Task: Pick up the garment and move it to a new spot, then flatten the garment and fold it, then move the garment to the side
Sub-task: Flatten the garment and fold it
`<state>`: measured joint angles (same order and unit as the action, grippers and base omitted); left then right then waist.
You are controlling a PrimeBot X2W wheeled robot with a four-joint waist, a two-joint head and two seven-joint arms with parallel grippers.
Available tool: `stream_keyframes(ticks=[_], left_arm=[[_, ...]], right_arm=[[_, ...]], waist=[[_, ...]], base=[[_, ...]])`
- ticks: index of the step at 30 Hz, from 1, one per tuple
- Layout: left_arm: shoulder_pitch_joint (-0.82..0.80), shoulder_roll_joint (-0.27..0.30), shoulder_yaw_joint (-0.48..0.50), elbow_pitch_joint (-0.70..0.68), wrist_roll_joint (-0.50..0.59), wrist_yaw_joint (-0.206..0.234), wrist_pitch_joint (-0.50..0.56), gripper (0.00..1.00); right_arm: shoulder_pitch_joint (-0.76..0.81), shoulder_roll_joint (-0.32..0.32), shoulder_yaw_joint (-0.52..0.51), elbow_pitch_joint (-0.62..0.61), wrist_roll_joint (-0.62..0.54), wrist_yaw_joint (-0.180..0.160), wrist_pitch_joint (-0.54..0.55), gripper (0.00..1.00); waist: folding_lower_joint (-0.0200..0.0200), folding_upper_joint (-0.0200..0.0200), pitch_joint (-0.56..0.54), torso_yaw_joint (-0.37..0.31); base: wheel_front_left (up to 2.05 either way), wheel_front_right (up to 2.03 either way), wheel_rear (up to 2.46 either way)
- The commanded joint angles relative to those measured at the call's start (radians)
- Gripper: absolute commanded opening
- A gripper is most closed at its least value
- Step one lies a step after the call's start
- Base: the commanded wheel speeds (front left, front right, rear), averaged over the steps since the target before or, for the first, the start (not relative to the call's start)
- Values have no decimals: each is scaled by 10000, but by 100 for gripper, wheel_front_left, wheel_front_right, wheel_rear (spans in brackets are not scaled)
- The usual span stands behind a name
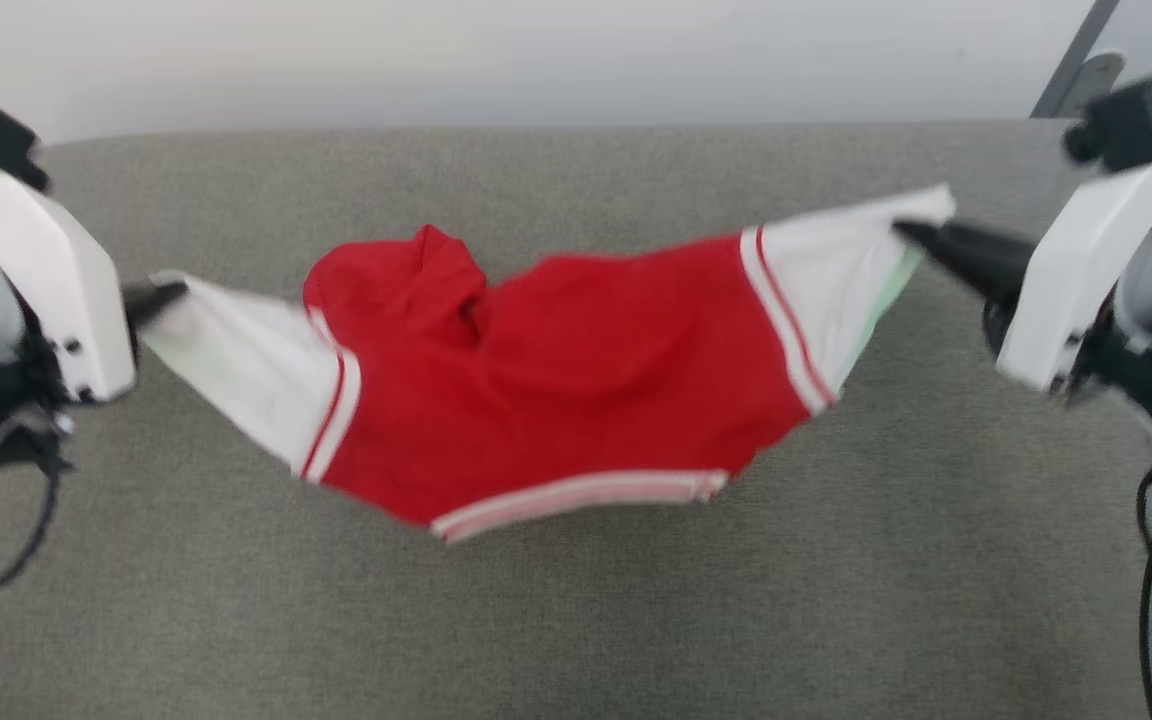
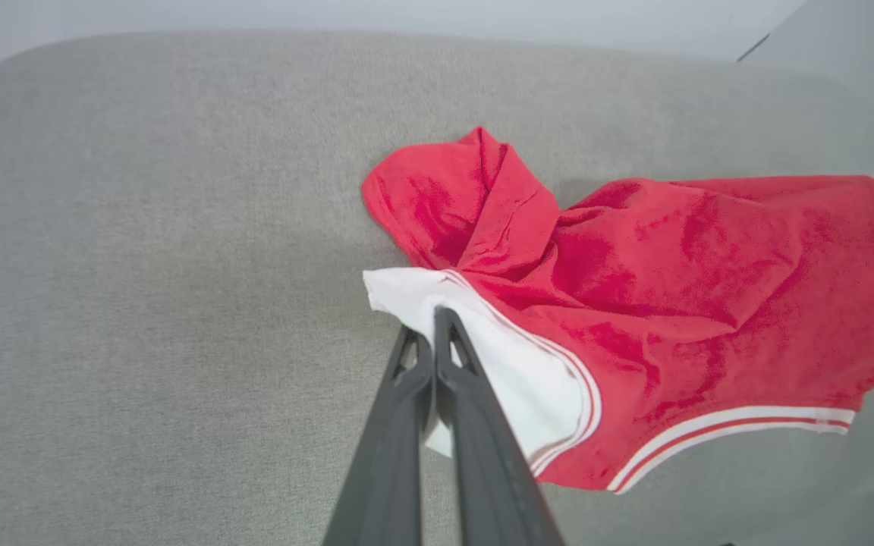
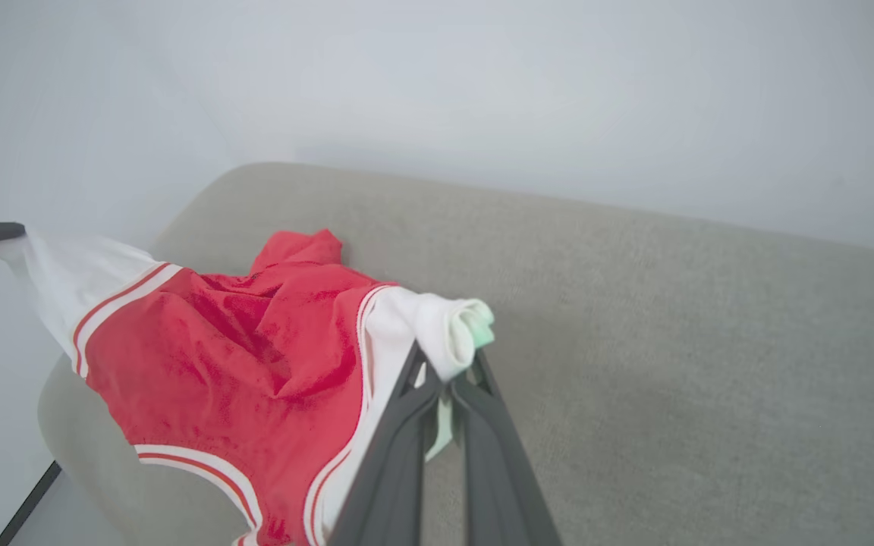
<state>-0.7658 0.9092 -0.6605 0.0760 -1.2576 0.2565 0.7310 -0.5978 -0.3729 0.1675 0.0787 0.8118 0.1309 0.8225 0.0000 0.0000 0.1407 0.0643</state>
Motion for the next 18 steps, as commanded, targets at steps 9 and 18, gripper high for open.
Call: stream_keyframes(ticks=[9,18], left_arm=[[-1803,-74,546,188,493,-293,-183,0],[-3574,-826,653,1268,1157,-955,-785,0]], right_arm=[[-1918,686,-1029,528,-306,-1,-821,0],[-3445,1188,-1226,1284,-849,-1,-1873,0]], waist=[[0,0,-831,-372],[0,0,-1244,-476]], base=[[0,0,0],[0,0,0]])
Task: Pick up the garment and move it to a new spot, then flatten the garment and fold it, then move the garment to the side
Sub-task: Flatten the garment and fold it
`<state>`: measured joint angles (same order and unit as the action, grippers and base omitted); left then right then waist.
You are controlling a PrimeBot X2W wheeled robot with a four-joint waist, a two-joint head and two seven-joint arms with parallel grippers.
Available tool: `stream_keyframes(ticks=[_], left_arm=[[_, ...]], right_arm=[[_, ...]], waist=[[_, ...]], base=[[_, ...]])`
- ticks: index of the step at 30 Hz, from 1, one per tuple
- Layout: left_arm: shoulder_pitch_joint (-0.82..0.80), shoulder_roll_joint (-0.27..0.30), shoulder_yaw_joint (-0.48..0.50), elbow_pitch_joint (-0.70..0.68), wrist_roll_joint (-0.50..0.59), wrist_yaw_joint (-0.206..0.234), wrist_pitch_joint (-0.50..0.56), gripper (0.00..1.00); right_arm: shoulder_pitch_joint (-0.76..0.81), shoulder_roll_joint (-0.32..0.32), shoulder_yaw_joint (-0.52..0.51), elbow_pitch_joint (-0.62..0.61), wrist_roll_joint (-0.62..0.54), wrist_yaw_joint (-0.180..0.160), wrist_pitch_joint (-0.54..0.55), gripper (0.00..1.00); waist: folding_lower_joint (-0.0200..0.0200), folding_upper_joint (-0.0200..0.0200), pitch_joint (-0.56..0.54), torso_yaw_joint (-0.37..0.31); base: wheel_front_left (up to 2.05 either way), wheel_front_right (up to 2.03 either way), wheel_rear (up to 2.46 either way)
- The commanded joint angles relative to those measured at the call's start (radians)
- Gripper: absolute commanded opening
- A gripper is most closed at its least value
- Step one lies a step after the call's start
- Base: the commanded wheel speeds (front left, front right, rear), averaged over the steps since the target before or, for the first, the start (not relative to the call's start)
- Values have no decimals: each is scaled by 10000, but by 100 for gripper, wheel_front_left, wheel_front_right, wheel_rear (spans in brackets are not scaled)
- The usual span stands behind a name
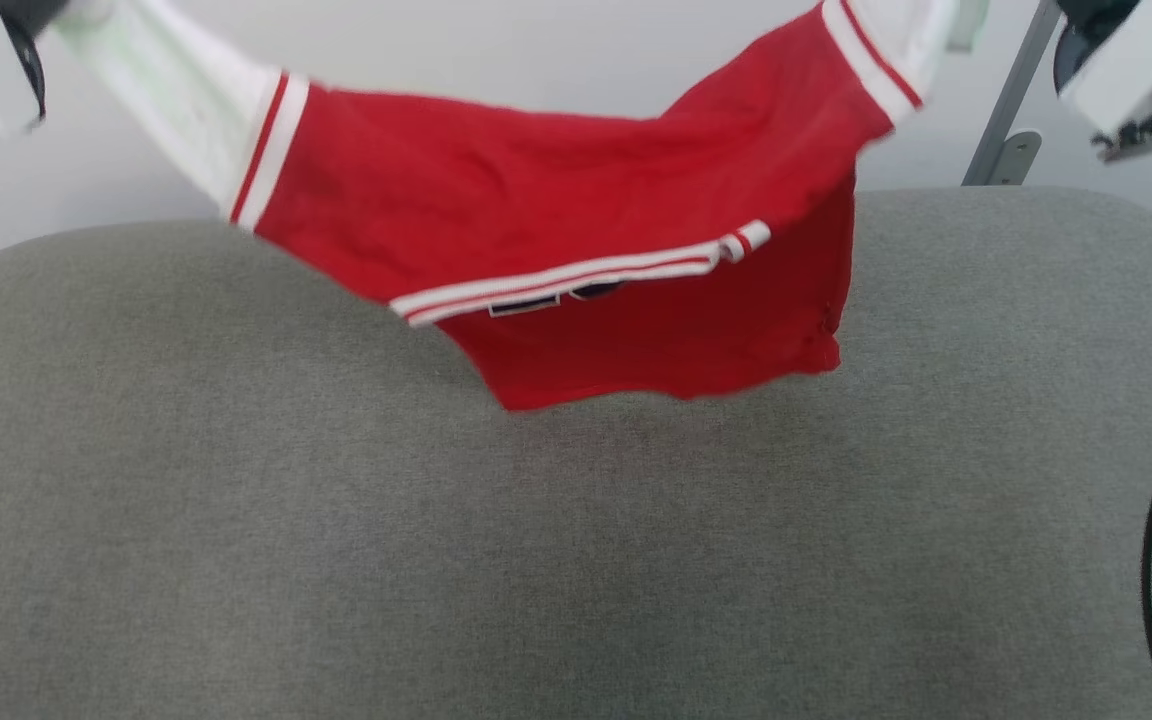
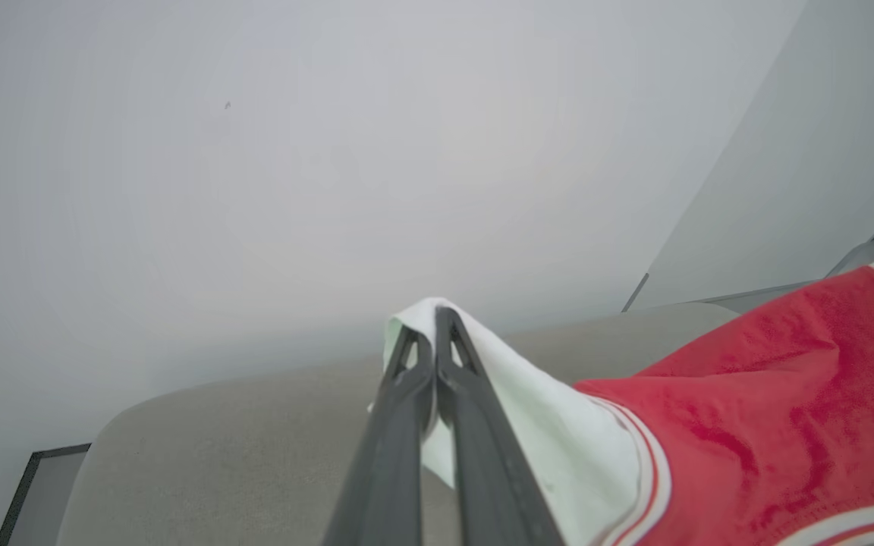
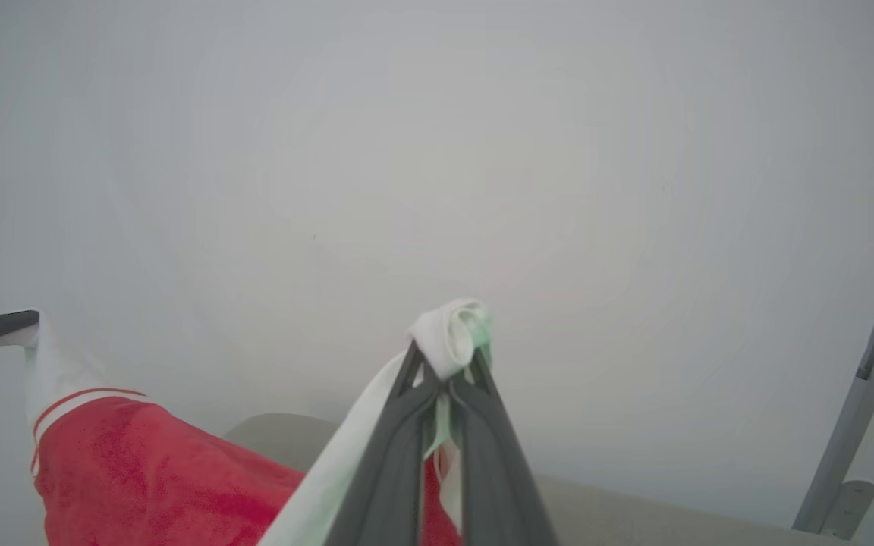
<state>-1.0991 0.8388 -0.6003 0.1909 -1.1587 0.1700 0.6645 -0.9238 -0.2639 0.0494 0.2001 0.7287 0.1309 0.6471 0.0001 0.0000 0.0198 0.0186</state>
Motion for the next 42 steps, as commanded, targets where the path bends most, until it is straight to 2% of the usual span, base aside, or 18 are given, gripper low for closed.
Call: stream_keyframes(ticks=[1,11,17,20,23,28,35,36,39,42], left_arm=[[-400,-199,52,245,223,-172,-188,0],[-1690,-856,-26,1256,697,-651,-669,0],[-2395,-1308,-26,2041,1036,-1005,-1345,0],[-2790,-1670,-3,2499,1220,-1265,-1909,0],[-3274,-1965,-33,3050,1495,-1513,-2483,0],[-4361,-2402,-5,3952,2129,-1883,-3679,0],[-5741,-2822,203,5055,3083,-2191,-6402,0],[-5800,-2916,180,5409,3203,-2367,-6951,0],[-5537,-2983,58,5952,3248,-2637,-7481,0],[-5012,-3116,-141,6555,3143,-2795,-7567,0]], right_arm=[[-312,213,-99,180,22,-1,-161,0],[-1195,626,-62,610,-457,-1,-624,0],[-1897,785,81,1340,-1066,-1,-1553,0],[-2410,752,483,1778,-1302,-1,-2071,0],[-2909,671,585,2486,-1479,-3,-2780,0],[-4217,657,972,3721,-2218,-1,-4568,0],[-5767,625,1299,5312,-3512,-1,-7540,0],[-6050,626,1452,5749,-3785,-1,-8070,0],[-6037,699,1865,6416,-3826,-1,-8283,0],[-5640,670,2314,6903,-3568,-3,-8244,0]], waist=[[-1,0,-57,-33],[-1,0,73,-53],[-1,0,791,-14],[-1,0,1348,61],[-1,0,1963,145],[-1,0,2975,249],[-1,0,3904,421],[-1,0,4043,478],[-1,0,4141,533],[-1,0,4158,603]], base=[[0,0,0],[0,0,0],[0,0,0],[0,0,0],[0,0,0],[0,0,0],[0,0,0],[0,0,0],[0,0,0],[0,0,0]])
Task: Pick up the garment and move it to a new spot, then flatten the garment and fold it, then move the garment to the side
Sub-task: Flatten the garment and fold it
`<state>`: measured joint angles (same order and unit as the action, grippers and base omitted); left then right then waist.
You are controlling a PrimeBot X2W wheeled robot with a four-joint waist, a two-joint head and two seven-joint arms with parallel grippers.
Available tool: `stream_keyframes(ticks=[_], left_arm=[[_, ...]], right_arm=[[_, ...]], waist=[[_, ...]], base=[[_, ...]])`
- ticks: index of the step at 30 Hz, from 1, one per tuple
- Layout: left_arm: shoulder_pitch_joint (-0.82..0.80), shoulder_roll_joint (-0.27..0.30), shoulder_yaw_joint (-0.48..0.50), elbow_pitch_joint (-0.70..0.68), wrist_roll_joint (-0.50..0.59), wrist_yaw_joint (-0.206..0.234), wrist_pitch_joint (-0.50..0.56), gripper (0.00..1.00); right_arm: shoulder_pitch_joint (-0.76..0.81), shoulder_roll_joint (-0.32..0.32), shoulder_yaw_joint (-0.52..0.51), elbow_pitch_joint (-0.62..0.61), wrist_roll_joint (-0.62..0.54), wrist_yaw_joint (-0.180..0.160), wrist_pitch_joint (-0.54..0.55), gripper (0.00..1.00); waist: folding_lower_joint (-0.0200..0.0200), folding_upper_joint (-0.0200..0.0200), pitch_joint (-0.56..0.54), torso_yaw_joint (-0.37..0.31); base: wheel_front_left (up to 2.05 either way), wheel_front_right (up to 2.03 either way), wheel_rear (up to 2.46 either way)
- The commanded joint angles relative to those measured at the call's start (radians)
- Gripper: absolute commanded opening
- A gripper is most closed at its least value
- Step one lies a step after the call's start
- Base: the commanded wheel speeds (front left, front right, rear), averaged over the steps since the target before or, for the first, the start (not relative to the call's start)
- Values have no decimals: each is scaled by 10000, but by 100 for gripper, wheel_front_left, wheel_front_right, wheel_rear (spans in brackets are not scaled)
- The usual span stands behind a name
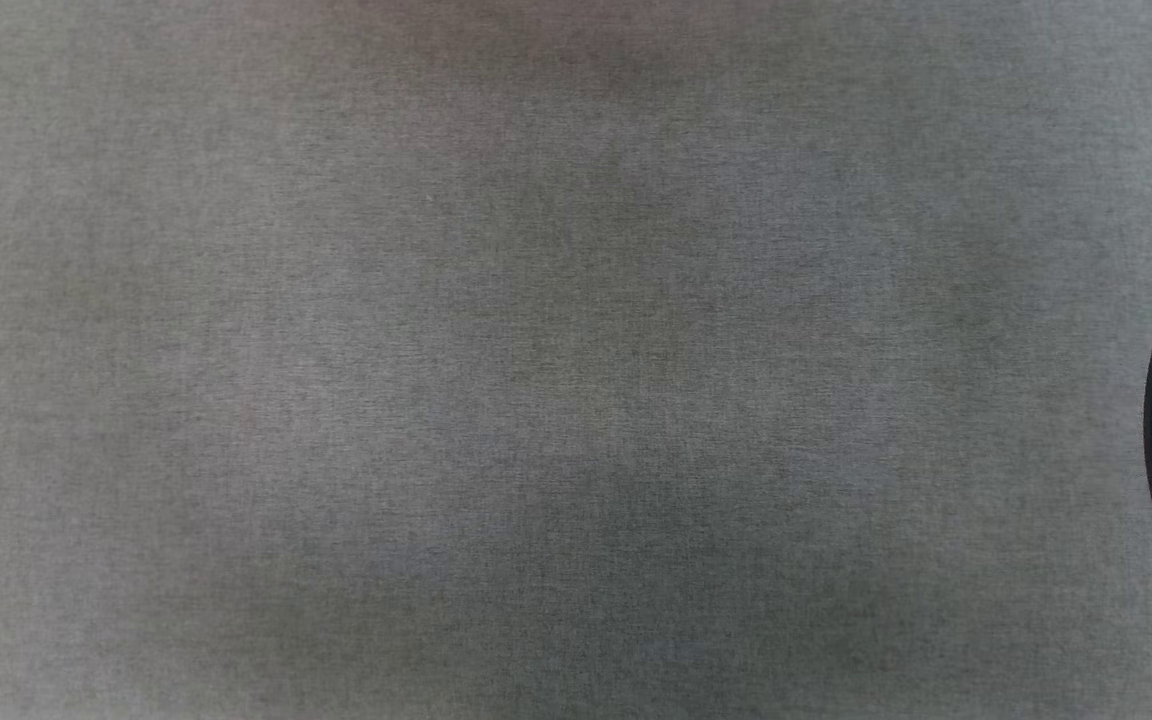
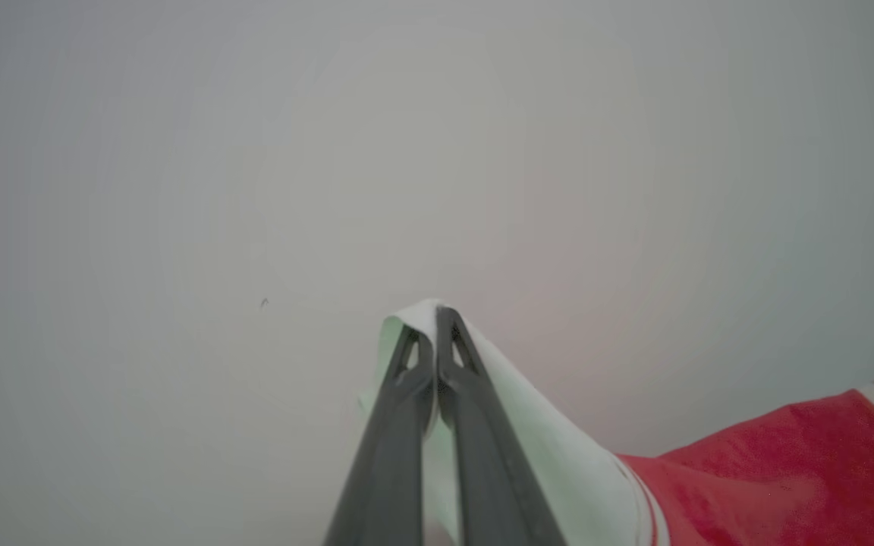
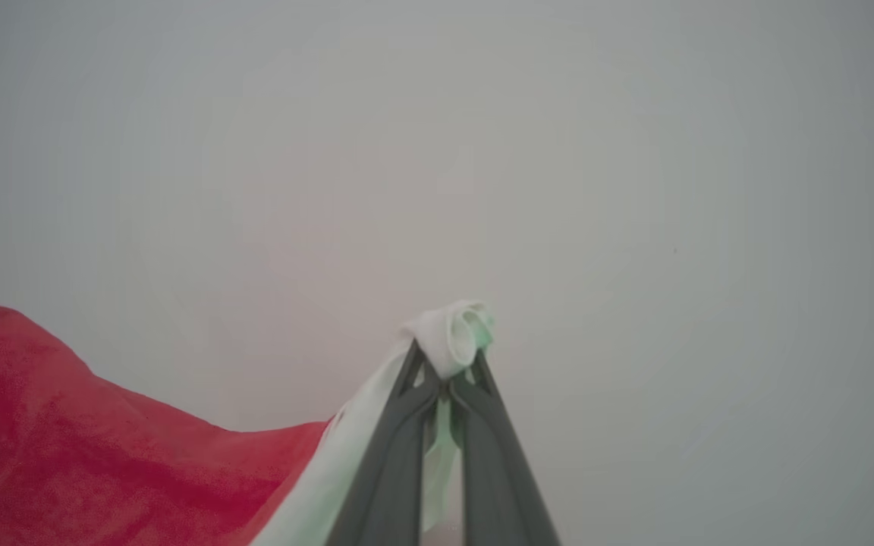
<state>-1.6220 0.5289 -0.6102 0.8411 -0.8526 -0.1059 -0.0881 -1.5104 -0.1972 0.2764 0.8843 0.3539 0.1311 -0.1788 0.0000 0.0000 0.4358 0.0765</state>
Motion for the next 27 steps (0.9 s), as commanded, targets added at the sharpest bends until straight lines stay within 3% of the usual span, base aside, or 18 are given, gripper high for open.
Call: stream_keyframes(ticks=[1,11,19,23,27], left_arm=[[387,-77,-121,206,17,-96,-28,0],[2564,-286,-746,1082,-942,-235,1626,0],[4830,305,-1154,81,-2017,-245,3900,0],[6041,869,-1205,-961,-2442,117,4658,0],[7493,1640,-1147,-2648,-2920,813,5283,0]], right_arm=[[399,2,140,196,334,-5,97,0],[2487,-582,1604,-123,2251,-3,1355,0],[4641,-1521,2296,-1526,3670,-5,3063,0],[5814,-1986,2362,-2453,4070,-3,3751,0],[7043,-2355,2200,-3368,4388,-3,4600,0]], waist=[[0,0,-16,42],[0,0,-550,177],[0,0,-1401,286],[0,0,-1849,318],[0,0,-2303,314]], base=[[0,0,0],[0,0,0],[0,0,0],[0,0,0],[0,0,0]])
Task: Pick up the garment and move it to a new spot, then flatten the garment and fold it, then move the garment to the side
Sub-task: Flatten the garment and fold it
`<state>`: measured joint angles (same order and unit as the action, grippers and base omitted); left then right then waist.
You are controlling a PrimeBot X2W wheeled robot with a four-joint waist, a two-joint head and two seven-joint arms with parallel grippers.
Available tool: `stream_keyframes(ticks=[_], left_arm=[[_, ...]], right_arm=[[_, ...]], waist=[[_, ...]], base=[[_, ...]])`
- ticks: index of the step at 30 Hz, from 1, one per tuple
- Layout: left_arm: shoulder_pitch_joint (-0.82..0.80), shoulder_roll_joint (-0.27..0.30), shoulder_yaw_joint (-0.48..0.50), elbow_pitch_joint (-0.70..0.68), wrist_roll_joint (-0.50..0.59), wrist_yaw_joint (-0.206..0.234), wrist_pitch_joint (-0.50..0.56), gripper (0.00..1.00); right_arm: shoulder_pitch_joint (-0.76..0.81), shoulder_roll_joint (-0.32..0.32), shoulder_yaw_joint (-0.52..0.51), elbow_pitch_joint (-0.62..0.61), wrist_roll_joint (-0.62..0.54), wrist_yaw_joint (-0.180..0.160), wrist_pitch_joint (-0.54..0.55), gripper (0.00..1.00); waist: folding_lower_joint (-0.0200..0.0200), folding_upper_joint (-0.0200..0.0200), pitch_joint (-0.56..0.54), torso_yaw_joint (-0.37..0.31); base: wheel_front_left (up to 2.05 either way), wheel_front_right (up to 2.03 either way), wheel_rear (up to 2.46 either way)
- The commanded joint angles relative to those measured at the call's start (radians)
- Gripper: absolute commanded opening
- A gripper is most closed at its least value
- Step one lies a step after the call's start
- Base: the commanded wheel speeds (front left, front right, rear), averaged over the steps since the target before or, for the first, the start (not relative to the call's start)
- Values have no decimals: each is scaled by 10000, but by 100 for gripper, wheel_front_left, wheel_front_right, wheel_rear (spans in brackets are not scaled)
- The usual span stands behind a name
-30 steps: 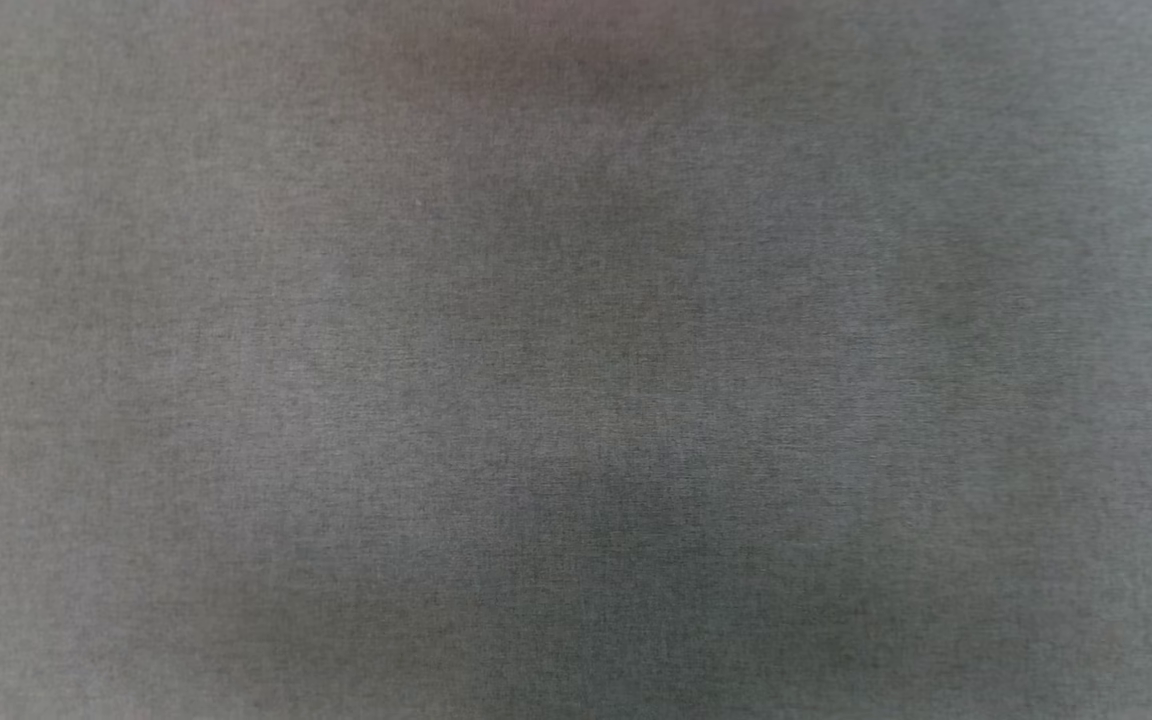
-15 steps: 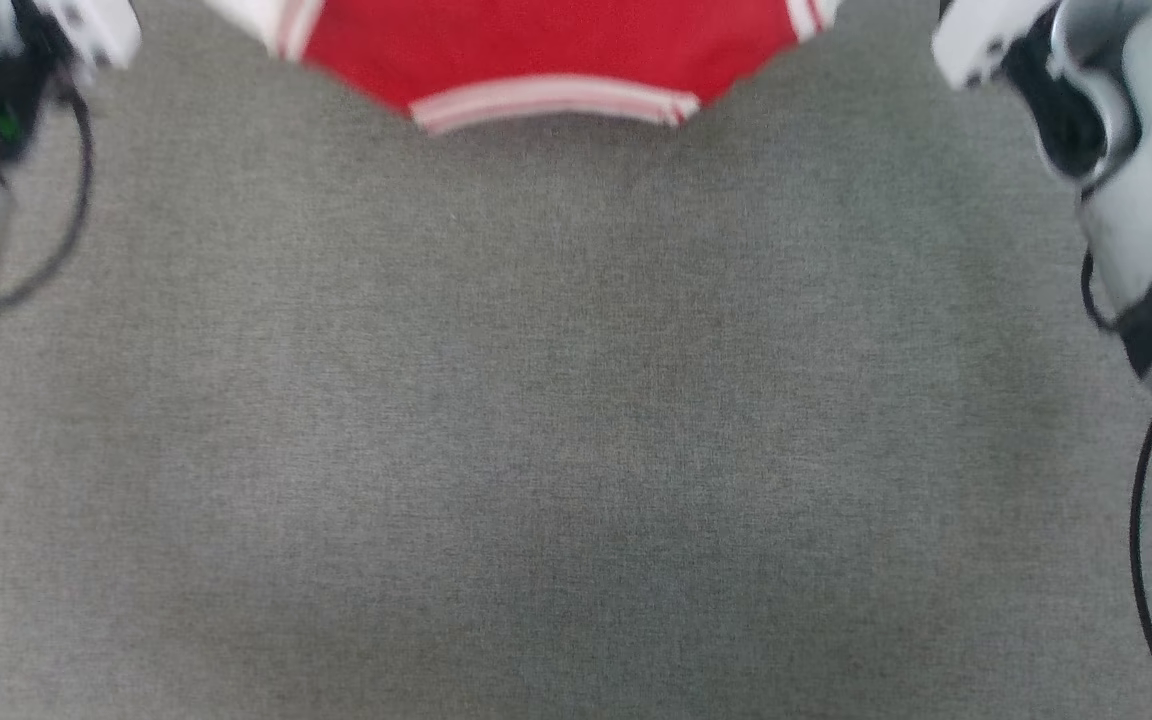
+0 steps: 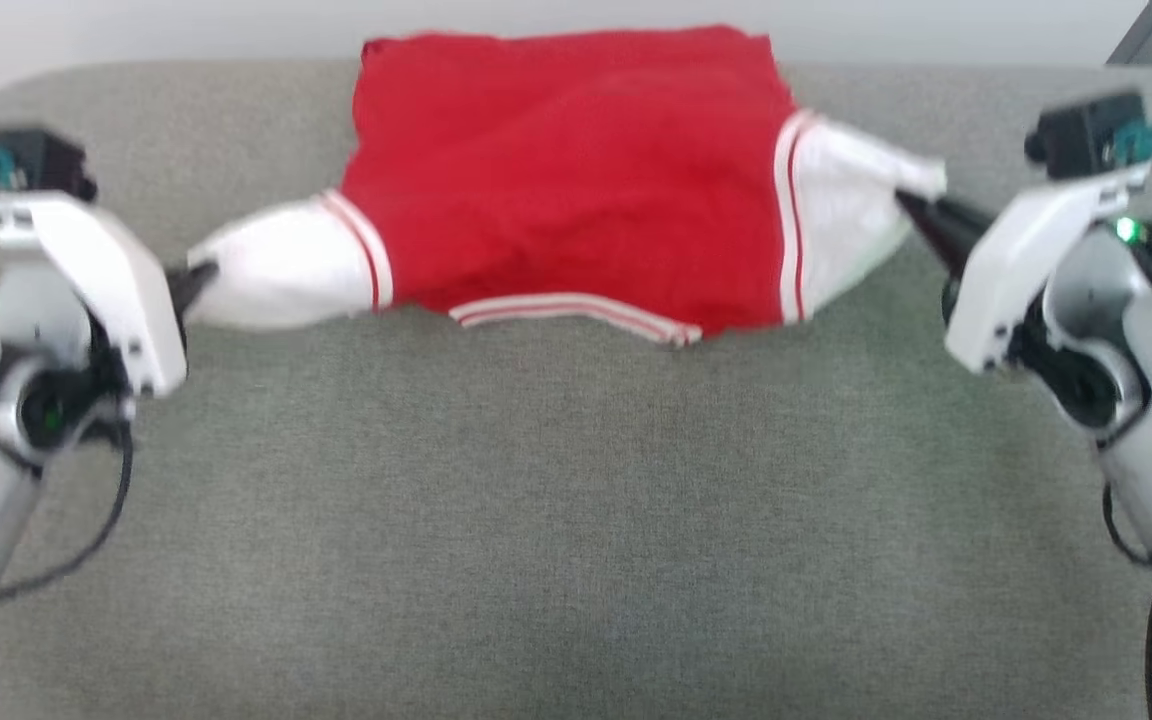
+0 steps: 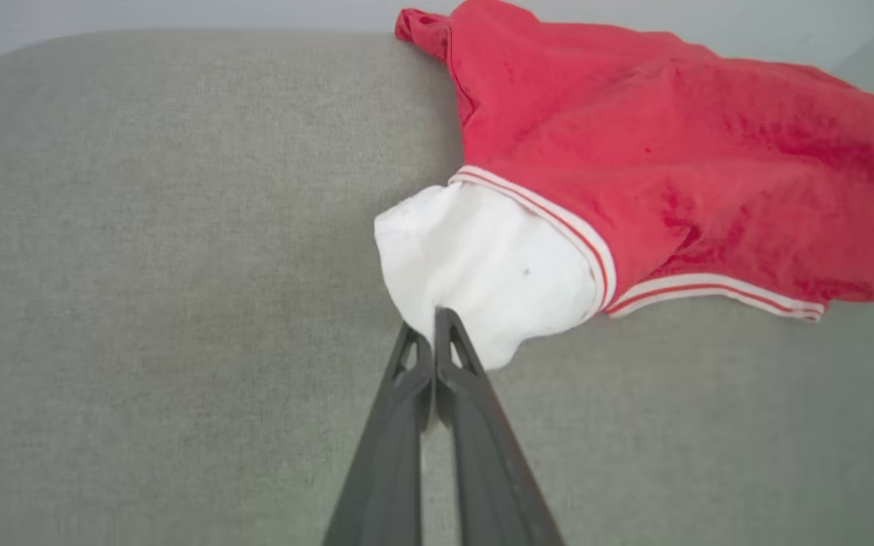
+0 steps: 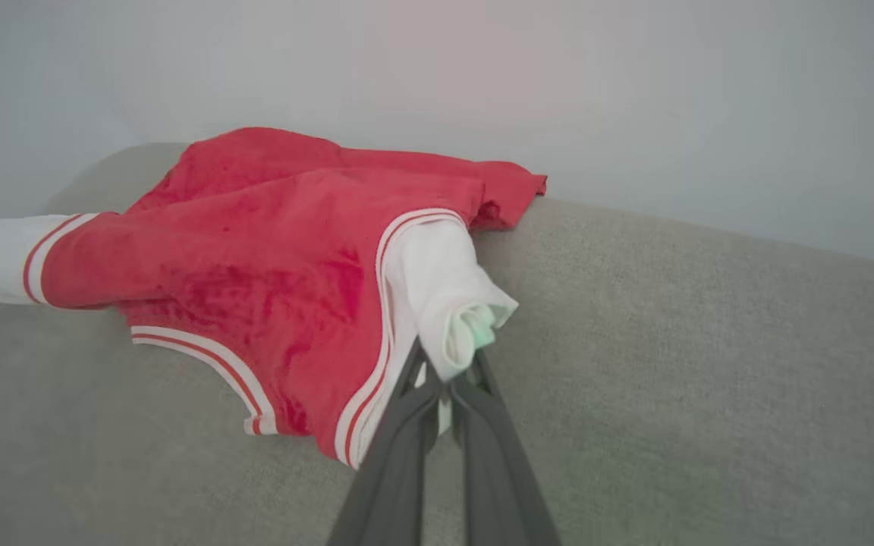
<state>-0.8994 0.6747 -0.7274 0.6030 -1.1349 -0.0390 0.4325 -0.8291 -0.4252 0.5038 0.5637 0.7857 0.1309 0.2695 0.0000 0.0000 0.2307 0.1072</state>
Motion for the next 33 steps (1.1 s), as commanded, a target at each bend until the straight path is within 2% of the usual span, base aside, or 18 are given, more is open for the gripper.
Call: stream_keyframes(ticks=[1,8,14,18,22,27,31,33], left_arm=[[687,410,37,-776,-235,395,193,0],[3515,2046,370,-4775,-1007,2407,426,0],[5608,3268,517,-7603,-1568,4115,379,0],[6785,3830,497,-8832,-1948,4909,263,0],[7732,4139,477,-9390,-2255,5309,28,0],[8444,4204,404,-9511,-2530,5513,-186,0],[8708,4083,277,-9354,-2549,5438,-279,0],[8634,3922,242,-9182,-2502,5322,-338,0]], right_arm=[[560,-159,-139,-401,118,-1,364,0],[2686,-604,-997,-2209,182,-1,2050,0],[4596,-789,-1894,-3963,121,-1,3904,0],[6076,-851,-2476,-5246,225,-3,5322,0],[7591,-719,-3143,-6527,142,-3,6577,0],[8927,-324,-3800,-7586,-129,-1,7426,0],[9818,232,-4211,-8020,-564,-1,7849,0],[9923,437,-4177,-8013,-773,-1,7714,0]], waist=[[0,0,-356,5],[0,0,-863,1],[0,0,-1088,28],[0,0,-1130,76],[0,0,-1060,121],[0,0,-870,174],[0,0,-718,232],[0,0,-641,258]], base=[[0,0,0],[0,0,0],[0,0,0],[0,0,0],[0,0,0],[0,0,0],[0,0,0],[0,0,0]])
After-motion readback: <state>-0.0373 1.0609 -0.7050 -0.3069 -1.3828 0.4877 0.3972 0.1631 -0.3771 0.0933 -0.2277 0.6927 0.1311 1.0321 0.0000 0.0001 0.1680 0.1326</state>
